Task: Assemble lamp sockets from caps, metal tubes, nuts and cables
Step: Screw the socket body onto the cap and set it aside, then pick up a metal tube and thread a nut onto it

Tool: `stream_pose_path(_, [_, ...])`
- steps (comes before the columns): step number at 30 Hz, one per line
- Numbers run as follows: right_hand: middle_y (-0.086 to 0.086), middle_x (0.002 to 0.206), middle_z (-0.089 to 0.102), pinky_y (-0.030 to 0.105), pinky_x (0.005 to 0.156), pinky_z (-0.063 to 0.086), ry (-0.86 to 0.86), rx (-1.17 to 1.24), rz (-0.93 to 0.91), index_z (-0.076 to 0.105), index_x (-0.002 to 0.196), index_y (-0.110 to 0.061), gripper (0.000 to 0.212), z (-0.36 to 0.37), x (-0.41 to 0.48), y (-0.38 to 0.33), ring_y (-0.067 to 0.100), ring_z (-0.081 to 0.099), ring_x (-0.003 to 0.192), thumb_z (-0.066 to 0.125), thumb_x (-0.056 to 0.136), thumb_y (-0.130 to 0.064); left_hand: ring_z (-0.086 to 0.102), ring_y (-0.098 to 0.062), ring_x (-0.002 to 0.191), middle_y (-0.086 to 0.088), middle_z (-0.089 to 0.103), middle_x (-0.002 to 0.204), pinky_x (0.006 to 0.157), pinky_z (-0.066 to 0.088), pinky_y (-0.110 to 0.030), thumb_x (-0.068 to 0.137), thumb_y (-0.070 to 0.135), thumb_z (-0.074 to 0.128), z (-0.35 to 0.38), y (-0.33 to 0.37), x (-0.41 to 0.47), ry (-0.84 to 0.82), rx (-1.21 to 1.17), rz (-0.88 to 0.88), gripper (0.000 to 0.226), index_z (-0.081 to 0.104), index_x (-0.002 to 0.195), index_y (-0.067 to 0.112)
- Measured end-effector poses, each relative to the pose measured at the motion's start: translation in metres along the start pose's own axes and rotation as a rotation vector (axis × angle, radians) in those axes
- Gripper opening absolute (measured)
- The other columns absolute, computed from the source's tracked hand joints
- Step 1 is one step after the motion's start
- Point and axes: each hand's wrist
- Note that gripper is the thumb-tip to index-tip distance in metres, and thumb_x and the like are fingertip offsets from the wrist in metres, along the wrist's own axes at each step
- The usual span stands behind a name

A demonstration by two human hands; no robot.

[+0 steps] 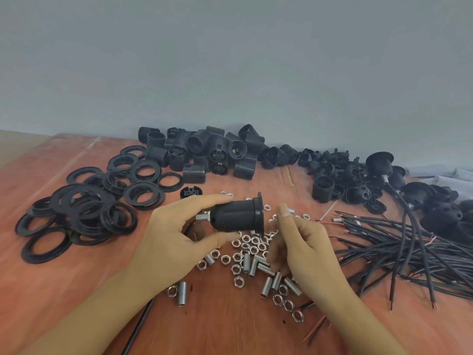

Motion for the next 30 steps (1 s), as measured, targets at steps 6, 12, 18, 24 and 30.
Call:
stream_pose_path(6, [0.008, 0.036, 0.045, 0.02, 0.055, 0.046, 0.021, 0.085, 0.005, 0.06, 0.041, -0.014, 0.067, -0.006, 0.001, 0.0, 0.015, 0.04, 0.034, 0.043, 0.082, -0.064, 0.069, -0.006, 0.087, 0.019, 0.071, 0.102, 0.074, 0.051, -0.014, 0.069, 0.043, 0.077, 0.001, -0.007, 0.003, 0.041, -0.045, 0.055, 0.046, 0.065, 0.113, 0.036])
stream_pose_path(12, [0.002, 0.073, 0.072, 0.023, 0.048, 0.043, -0.154, 0.158, 0.02, 0.077, 0.075, -0.025, 0.048, -0.001, 0.0, -0.006, 0.016, 0.056, 0.051, 0.052, 0.083, -0.065, 0.069, -0.004, 0.096, 0.017, 0.071, 0.104, 0.082, 0.054, -0.02, 0.068, 0.044, 0.076, 0.001, -0.006, 0.003, 0.055, -0.082, 0.017, 0.046, 0.066, 0.112, 0.034])
stream_pose_path(18, [0.006, 0.055, 0.061, 0.02, 0.048, 0.042, -0.073, 0.143, 0.044, 0.07, 0.065, -0.021, 0.048, -0.002, -0.001, -0.003, 0.013, 0.05, 0.047, 0.066, 0.075, -0.067, 0.07, -0.009, 0.091, 0.011, 0.073, 0.101, 0.077, 0.059, -0.032, 0.067, 0.035, 0.086, 0.001, -0.008, 0.004, 0.076, -0.094, 0.012, 0.049, 0.069, 0.112, 0.025])
stream_pose_path(24, [0.0, 0.096, 0.076, 0.026, 0.055, 0.055, -0.033, 0.261, 0.067, 0.059, 0.121, -0.02, 0.044, 0.026, -0.003, -0.006, 0.021, 0.072, 0.079, 0.078, 0.081, -0.026, 0.07, -0.005, 0.093, 0.014, 0.073, 0.1, 0.077, 0.054, -0.018, 0.073, 0.038, 0.079, 0.005, -0.002, 0.001, 0.073, -0.048, 0.067, 0.046, 0.069, 0.114, 0.02])
stream_pose_path(30, [0.008, 0.102, 0.075, 0.031, 0.075, 0.06, 0.107, 0.648, 0.06, 0.066, 0.115, -0.008, 0.047, 0.021, 0.003, -0.03, 0.023, 0.073, 0.095, 0.072, 0.074, -0.031, 0.059, -0.009, 0.048, 0.009, 0.073, 0.085, 0.05, 0.051, -0.027, 0.084, 0.039, 0.058, -0.001, -0.004, -0.001, 0.031, -0.144, 0.046, 0.036, 0.063, 0.119, 0.03])
Point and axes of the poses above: each hand's wrist, its own x-axis towards the middle knuckle, its own z-axis out of the palm, y = z × x
